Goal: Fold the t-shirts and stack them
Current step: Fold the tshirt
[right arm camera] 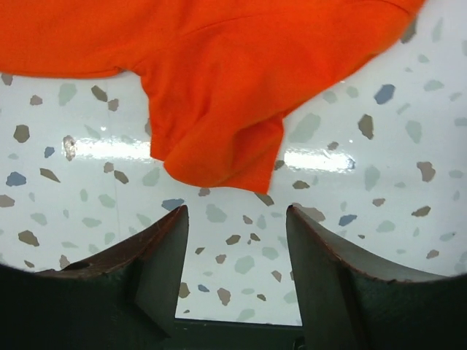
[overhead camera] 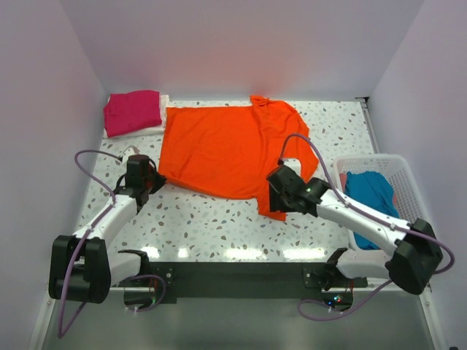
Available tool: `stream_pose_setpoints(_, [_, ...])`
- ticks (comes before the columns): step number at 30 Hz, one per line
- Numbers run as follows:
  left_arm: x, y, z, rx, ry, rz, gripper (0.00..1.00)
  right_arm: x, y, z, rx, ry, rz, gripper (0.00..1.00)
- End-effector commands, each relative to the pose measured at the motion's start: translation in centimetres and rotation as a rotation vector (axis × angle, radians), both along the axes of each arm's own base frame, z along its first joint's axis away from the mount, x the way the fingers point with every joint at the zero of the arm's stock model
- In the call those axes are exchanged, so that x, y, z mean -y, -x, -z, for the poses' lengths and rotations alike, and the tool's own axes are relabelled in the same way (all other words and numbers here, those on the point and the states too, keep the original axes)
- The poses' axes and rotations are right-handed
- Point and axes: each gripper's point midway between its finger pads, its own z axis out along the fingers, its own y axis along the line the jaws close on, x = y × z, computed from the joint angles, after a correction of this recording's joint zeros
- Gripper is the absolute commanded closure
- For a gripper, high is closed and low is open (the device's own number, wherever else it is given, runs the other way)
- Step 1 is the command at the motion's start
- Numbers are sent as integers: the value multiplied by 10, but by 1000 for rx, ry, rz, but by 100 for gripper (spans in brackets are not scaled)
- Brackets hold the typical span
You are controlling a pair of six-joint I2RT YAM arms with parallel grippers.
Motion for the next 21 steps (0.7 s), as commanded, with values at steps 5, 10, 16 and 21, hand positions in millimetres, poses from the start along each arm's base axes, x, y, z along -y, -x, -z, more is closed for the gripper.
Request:
stream_pose_setpoints(5, [-2,-8,-12,28,-3,5,96,33,4,17,48,-38,195,60])
stream_pose_setpoints(10, [0,-8,-13,29,2,8,96,24,3,48,-13,-96,202,57])
stream_pose_setpoints(16, [-1,-5,-12,22,-1,8,97,16,-2,69,-32,-139,232,47])
stream_pose_setpoints(21, [-2,-1,-9,14,-7,7,97,16,1,78,-35,-152,246,50])
